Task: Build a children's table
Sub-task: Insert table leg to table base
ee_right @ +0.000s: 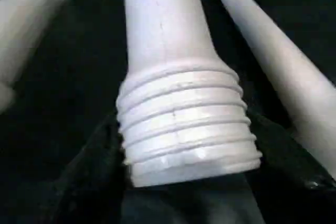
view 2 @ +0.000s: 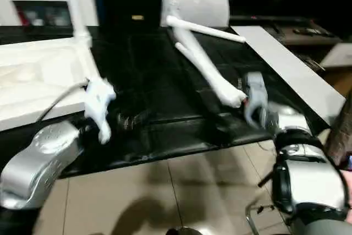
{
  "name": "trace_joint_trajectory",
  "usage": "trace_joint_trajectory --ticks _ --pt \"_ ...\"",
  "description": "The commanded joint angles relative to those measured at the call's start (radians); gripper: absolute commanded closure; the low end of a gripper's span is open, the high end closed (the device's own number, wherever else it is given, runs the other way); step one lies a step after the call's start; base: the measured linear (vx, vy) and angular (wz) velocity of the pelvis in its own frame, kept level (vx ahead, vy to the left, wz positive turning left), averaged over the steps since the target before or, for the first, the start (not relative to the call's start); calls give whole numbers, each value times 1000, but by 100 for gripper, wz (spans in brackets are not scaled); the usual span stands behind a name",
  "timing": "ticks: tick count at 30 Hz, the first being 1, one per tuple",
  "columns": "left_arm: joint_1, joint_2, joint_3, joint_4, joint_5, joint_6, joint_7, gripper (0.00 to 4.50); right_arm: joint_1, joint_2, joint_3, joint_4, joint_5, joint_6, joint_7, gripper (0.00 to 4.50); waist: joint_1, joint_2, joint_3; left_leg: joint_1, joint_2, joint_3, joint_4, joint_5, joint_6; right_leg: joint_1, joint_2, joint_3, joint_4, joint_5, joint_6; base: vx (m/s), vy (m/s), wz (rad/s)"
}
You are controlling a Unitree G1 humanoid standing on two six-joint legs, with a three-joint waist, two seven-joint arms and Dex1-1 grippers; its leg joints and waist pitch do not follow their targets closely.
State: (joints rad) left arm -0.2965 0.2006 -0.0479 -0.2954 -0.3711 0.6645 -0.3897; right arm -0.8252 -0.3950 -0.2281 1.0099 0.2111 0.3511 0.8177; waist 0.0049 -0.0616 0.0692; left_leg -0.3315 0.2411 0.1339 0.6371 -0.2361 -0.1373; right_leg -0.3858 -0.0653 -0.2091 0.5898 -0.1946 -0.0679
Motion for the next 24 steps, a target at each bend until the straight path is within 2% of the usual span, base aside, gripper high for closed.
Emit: trace_joint_trajectory --ticks 1,2,5,6,7,8,9,10,11,12,13,14,15,18,19,20,21,22,24 --pt "-25 -17 29 21 -28 10 29 0 21 14 -31 -99 70 43 38 173 7 4 -64 -12 -6 13 -74 -208 74 49 -87 61 -109 -461 15 0 0 0" --pt "-50 -52 54 41 -60 8 42 0 65 47 -42 -217 130 99 58 173 10 6 -63 -8 -6 14 -76 -188 83 44 -81 66 -108 -443 1 0 0 0" --pt "-100 -116 101 75 -125 11 61 0 134 97 -42 -382 207 166 74 173 19 6 -70 -12 0 15 -80 -138 90 46 -84 74 -102 -410 -18 64 -17 4" --pt "-118 -133 112 85 -146 6 61 0 156 111 -32 -423 222 175 78 173 33 6 -82 -17 3 17 -78 -41 103 51 -83 86 -84 -298 -42 81 -27 2" --pt "-137 -153 127 92 -171 9 60 0 178 124 -23 -462 235 182 79 173 37 3 -87 -20 6 16 -78 -2 106 53 -83 89 -69 -247 -56 85 -31 3" --pt "-149 -166 137 97 -187 11 59 0 192 131 -18 -487 243 186 80 173 46 1 -94 -25 7 17 -74 81 123 55 -83 96 -52 -146 -83 85 -31 3" --pt "-149 -166 137 97 -187 11 59 0 192 131 -18 -487 243 186 80 173 49 1 -99 -29 7 16 -70 135 137 58 -82 98 -40 -83 -97 76 -23 1" --pt "-185 -206 171 111 -261 21 65 0 227 151 1 -550 266 205 90 173 55 1 -105 -30 9 13 -63 240 166 57 -81 100 -21 39 -127 67 -19 1" --pt "-209 -229 190 121 -304 30 68 0 255 164 16 -603 283 222 97 173 60 -3 -107 -32 6 15 -57 283 181 56 -79 103 -16 97 -137 67 -19 1" --pt "-212 -232 192 122 -309 31 68 0 259 166 18 -610 285 225 98 173 66 -4 -105 -32 5 17 -56 333 209 53 -78 105 -8 182 -159 61 -19 -3" --pt "-237 -254 209 134 -349 41 72 0 291 181 33 -676 304 251 101 173 66 -9 -103 -41 2 18 -54 336 228 58 -79 107 -5 201 -164 0 0 0" --pt "-257 -271 218 148 -374 49 74 0 316 192 48 -727 321 274 105 173 70 -14 -103 -43 -4 23 -54 306 235 61 -79 109 -6 191 -159 0 0 0" --pt "-273 -285 224 164 -383 53 77 0 340 203 58 -780 339 303 101 173 74 -9 -98 -42 1 22 -59 270 233 59 -82 108 -13 136 -151 0 0 0" --pt "-289 -298 226 195 -376 49 81 0 366 213 79 -834 350 326 100 173 76 -8 -90 -41 0 27 -63 196 204 59 -78 109 -33 14 -101 0 0 0" --pt "-300 -308 233 232 -360 46 98 0 388 219 94 -878 359 347 90 173 78 -9 -83 -37 -6 33 -70 101 147 57 -74 110 -55 -141 -36 0 0 0" --pt "-300 -308 233 232 -360 46 98 18 388 219 94 -878 359 347 90 173 78 -8 -80 -31 -8 37 -74 61 120 54 -71 109 -66 -214 -2 0 0 0" --pt "-302 -313 241 238 -370 39 98 29 391 220 95 -886 361 349 83 173 78 -9 -79 -34 -9 37 -76 46 111 56 -70 108 -70 -243 15 -52 4 -3" --pt "-302 -315 244 240 -374 36 97 36 393 221 95 -889 362 350 80 173 77 -8 -77 -31 -12 39 -77 18 95 51 -66 105 -79 -294 44 -53 11 -2" --pt "-305 -329 267 244 -413 23 101 39 402 224 96 -909 363 352 62 173 75 -7 -76 -29 -13 39 -79 -9 84 47 -63 102 -88 -335 70 -27 5 -1"
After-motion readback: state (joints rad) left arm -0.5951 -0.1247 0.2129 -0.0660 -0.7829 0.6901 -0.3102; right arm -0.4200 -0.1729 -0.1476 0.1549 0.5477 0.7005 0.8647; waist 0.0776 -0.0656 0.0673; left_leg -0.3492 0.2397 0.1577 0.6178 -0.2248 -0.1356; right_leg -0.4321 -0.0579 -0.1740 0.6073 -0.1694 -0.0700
